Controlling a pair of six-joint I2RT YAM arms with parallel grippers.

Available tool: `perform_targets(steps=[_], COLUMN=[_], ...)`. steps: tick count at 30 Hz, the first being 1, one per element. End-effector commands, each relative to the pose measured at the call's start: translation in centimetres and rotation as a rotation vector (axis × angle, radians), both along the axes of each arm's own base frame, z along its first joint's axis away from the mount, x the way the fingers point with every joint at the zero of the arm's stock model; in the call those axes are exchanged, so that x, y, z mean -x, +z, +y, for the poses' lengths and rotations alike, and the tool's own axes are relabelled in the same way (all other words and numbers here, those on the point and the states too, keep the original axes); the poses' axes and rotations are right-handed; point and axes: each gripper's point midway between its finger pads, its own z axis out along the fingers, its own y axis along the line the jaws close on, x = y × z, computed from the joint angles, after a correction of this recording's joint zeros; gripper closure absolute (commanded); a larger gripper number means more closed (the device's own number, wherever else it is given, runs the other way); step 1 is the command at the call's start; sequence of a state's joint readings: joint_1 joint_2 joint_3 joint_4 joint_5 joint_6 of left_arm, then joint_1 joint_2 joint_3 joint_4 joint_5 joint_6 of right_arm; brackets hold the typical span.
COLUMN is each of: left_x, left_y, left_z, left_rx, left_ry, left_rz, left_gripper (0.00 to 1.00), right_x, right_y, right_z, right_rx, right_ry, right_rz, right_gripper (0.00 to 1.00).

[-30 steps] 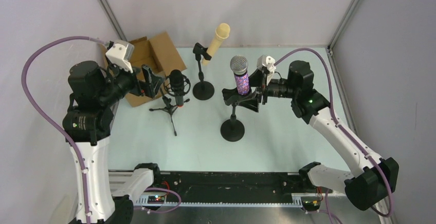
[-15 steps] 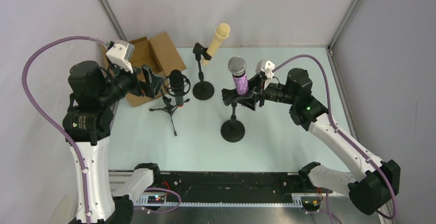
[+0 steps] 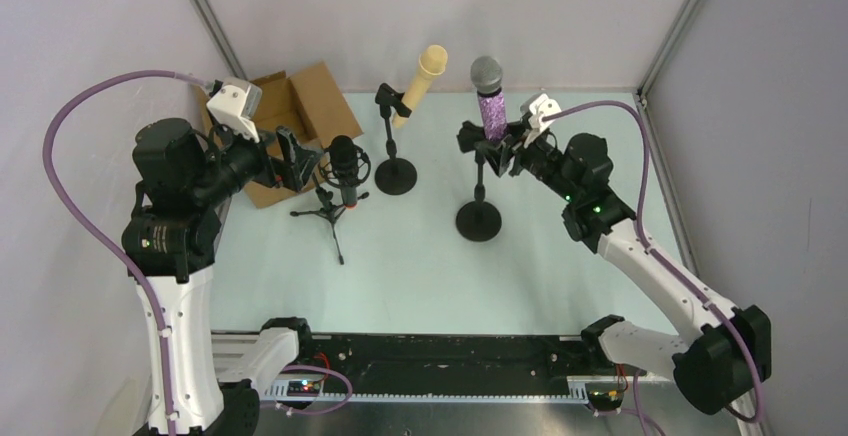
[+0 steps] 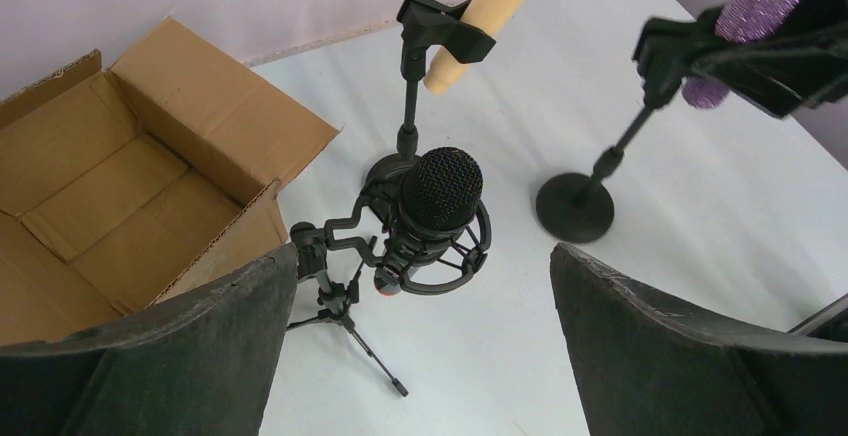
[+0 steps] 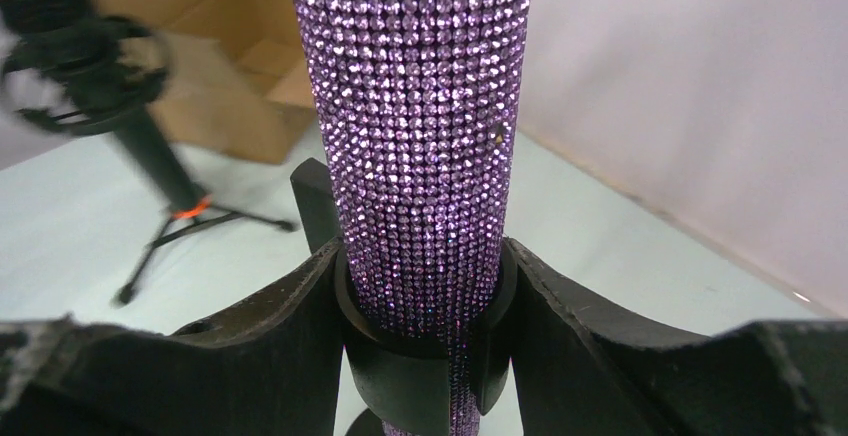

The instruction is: Attach the microphones to the stand

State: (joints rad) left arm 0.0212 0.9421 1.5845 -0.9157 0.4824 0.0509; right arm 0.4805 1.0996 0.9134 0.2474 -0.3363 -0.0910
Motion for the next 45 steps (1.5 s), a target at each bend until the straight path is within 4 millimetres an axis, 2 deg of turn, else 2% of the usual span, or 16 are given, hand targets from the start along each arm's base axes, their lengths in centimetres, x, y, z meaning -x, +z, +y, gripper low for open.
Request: perform_targets(steps=[1, 3, 4, 5, 9, 14, 18, 22, 26, 28, 29, 38, 45], left_x=[-0.1, -0.2, -0.3, -0.4, -0.5, -0.8, -1.1, -1.4, -1.4, -1.4, -1.3, -1.6, -1.9], left_y=[0.7, 0.7, 0.7, 0.7, 0.6, 0.1, -0.2, -0.5, -0.5, -0.4, -0.4, -0.2, -0.2], left_z=[-0.3, -0.2, -0.2, -0.2, -0.1, 0.1, 0.1, 0.1, 0.1, 0.1, 0.1, 0.4, 0.7], left_rx=[0.022, 0.022, 0.021, 0.02, 0.013, 0.01, 0.01, 0.016, 0.02, 0.021, 0.02, 0.015, 0.025], left_ry=[-0.014, -0.011, -0.01, -0.009, -0.004, 0.003, 0.006, 0.006, 0.009, 0.01, 0.009, 0.03, 0.055], left_rz=[-0.018, -0.017, -0.02, -0.019, -0.023, -0.015, -0.008, 0.001, -0.006, -0.008, -0.009, -0.019, -0.021], left_gripper=[0.0, 0.0, 0.0, 0.0, 0.0, 0.0, 0.0, 0.0, 0.0, 0.0, 0.0, 0.0, 0.0], right_x=[-4.2, -6.3, -6.9, -7.9, -10.6, -12.2, -13.1, -14.0, -14.7, -14.9, -15.0, -14.6, -13.0], right_y=[9.2, 8.6, 9.2, 8.5, 8.3, 9.1, 8.4, 6.8, 5.4, 5.1, 4.8, 5.9, 6.8], right_z=[-4.0, -5.0, -6.0, -6.2, -8.1, -8.9, -9.5, -9.8, -9.9, -9.8, -9.8, -10.1, -11.4], right_rx=[-0.168, -0.184, -0.21, -0.204, -0.211, -0.215, -0.225, -0.208, -0.194, -0.195, -0.196, -0.245, -0.263], right_ry=[-0.293, -0.387, -0.451, -0.483, -0.627, -0.704, -0.749, -0.784, -0.81, -0.807, -0.806, -0.789, -0.814], right_rz=[-0.28, -0.281, -0.309, -0.305, -0.344, -0.374, -0.349, -0.298, -0.234, -0.213, -0.202, -0.155, -0.113], right_gripper=[0.82, 0.82, 0.84, 0.84, 0.84, 0.85, 0.85, 0.73, 0.46, 0.35, 0.33, 0.03, 0.01])
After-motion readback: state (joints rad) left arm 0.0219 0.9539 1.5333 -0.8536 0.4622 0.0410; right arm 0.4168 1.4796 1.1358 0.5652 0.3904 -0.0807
